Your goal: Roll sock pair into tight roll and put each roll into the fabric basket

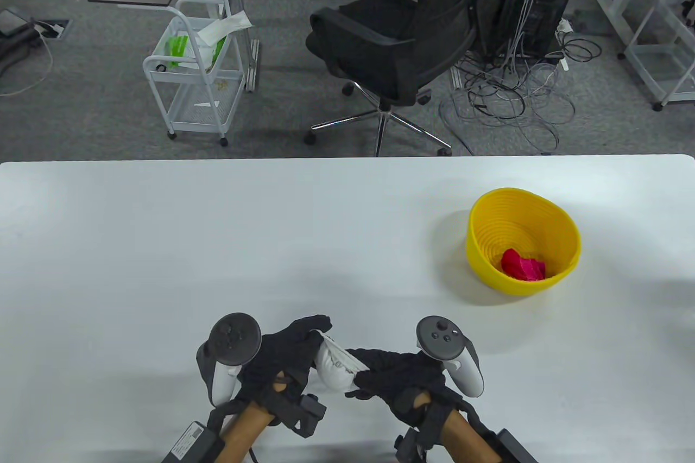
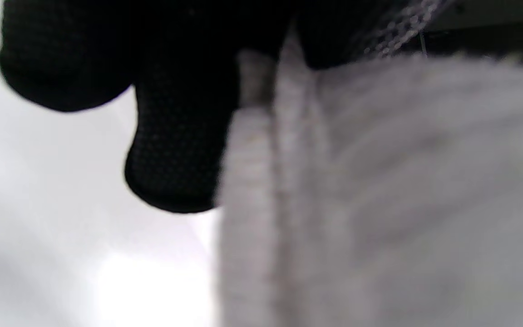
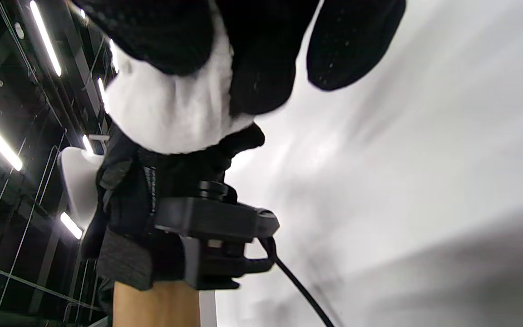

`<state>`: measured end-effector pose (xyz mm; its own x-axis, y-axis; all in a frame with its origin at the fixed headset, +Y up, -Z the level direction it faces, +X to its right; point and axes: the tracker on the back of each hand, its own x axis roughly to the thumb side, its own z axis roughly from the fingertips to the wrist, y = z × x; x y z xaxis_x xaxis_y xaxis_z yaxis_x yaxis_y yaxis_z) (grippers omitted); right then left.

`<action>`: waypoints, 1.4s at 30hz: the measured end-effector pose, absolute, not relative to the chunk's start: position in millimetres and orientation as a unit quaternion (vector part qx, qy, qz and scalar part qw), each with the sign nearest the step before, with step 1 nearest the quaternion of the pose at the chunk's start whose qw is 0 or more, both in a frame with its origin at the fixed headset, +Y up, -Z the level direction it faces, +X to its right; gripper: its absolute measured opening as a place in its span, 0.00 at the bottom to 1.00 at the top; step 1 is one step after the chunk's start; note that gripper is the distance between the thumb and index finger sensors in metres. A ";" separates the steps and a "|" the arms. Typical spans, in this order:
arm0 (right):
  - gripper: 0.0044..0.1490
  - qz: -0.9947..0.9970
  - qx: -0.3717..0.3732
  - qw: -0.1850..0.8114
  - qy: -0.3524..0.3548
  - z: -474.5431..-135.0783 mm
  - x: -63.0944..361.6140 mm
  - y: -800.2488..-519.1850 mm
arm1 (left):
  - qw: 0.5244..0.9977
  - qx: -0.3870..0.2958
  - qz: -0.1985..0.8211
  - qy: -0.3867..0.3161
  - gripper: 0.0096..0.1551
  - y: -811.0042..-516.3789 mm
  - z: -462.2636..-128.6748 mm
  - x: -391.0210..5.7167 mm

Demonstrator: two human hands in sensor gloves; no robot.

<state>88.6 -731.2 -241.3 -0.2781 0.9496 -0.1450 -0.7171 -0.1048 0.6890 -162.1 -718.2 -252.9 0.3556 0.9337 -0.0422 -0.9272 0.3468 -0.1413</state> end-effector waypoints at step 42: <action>0.26 0.908 0.060 0.401 0.106 -256.0 136.9 -714.8 | 0.814 -0.152 0.554 -0.085 0.36 -726.2 -249.8 -169.8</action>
